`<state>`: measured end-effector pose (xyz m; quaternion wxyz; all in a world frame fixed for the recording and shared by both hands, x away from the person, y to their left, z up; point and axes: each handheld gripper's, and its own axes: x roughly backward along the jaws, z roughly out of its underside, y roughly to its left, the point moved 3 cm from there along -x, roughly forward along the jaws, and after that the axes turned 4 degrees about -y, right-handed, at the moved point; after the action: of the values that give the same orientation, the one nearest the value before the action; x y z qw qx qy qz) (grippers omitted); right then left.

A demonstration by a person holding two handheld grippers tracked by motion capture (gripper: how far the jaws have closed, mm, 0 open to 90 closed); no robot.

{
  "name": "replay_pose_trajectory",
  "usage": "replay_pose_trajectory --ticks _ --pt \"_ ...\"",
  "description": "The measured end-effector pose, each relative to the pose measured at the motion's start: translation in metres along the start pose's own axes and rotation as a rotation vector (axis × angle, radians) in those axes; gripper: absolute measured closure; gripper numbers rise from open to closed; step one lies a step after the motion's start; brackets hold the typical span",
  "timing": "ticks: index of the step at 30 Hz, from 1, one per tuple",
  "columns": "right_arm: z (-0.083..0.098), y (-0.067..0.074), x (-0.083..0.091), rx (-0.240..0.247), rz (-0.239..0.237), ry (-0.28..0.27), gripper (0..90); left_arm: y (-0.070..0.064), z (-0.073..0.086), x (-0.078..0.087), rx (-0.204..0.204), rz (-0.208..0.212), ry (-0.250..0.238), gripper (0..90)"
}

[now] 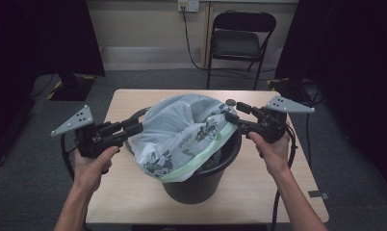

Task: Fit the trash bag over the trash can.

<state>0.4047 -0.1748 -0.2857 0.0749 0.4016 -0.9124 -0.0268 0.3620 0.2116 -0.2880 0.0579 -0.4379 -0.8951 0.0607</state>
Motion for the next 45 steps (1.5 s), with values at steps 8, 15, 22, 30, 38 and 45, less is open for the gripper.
replay_pose_trajectory --ticks 8,15,22,30,38,45 --pt "0.002 0.002 0.002 0.005 -0.004 0.010 38.3 0.018 0.006 -0.034 0.011 -0.073 0.067 64.1" --pt "0.008 0.003 0.003 -0.003 0.010 0.037 36.4 0.018 0.010 -0.022 0.056 -0.067 0.022 78.4" --pt "0.009 0.004 0.010 -0.003 0.023 0.055 35.4 0.002 0.017 0.002 0.090 -0.014 -0.007 80.9" --pt "0.013 0.003 0.015 -0.029 0.009 0.053 64.6 -0.001 0.009 0.001 0.055 -0.045 -0.001 67.7" --pt "0.015 -0.007 0.032 -0.044 0.002 -0.005 85.1 0.013 0.010 -0.032 0.052 -0.065 0.043 55.0" --pt "0.041 -0.015 0.036 -0.054 -0.001 0.048 85.8 0.018 0.012 -0.031 0.080 -0.077 0.033 67.1"
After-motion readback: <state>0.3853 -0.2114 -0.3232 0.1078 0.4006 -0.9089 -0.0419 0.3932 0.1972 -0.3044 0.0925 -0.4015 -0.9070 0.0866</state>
